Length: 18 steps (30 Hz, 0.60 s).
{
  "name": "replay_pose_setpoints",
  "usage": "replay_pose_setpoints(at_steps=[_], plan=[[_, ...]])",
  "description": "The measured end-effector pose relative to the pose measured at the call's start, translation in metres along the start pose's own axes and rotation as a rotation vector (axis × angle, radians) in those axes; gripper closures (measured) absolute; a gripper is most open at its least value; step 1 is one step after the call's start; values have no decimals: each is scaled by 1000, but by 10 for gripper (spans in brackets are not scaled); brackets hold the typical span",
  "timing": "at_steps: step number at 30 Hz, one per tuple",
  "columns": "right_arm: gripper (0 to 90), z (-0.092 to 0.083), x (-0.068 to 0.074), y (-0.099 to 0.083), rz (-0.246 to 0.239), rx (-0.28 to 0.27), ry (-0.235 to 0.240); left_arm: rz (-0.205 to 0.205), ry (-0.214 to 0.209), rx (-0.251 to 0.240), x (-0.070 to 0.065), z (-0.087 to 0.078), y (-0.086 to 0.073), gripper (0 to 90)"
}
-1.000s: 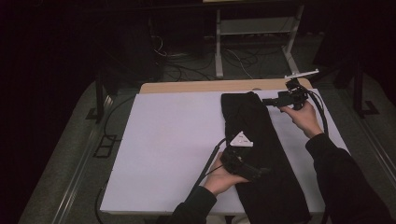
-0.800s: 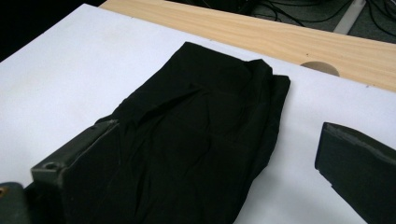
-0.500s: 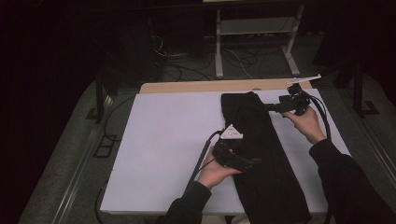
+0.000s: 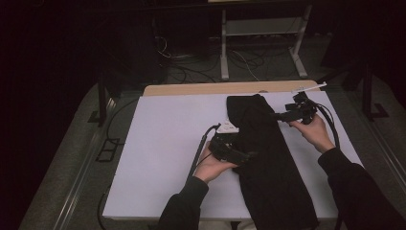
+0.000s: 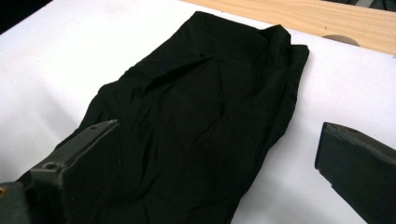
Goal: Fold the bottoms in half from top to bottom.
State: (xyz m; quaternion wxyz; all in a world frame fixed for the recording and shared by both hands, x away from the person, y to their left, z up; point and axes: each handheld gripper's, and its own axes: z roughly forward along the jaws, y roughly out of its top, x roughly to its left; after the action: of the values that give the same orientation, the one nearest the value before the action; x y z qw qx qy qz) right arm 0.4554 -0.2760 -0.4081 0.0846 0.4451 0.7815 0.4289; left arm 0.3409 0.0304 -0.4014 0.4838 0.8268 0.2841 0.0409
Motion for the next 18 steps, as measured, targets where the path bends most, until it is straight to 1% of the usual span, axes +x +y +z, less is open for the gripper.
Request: replay_pose_setpoints(at_steps=[2,3,5,9,12,14,18], plan=[[7,0,1,-1,-1,3,3,-3,0,-3,1,0,0,0],[7,0,2,-2,-4,2,1,-10,5,-6,6,0,0,0],[7,0,3,-3,-6,3,0,-11,16,-9,10,0,1,0],[7,0,5,-6,-8,5,-4,-24,16,-18,16,2,1,0],[7,0,6,-10,-7,4,3,-27,22,-9,19,3,2,0],[6,0,7,-13,-4,6,7,-23,29,-8,21,3,3,0],[7,-1,8,-16,-2,2,10,-31,43,-11,27,4,7,0]])
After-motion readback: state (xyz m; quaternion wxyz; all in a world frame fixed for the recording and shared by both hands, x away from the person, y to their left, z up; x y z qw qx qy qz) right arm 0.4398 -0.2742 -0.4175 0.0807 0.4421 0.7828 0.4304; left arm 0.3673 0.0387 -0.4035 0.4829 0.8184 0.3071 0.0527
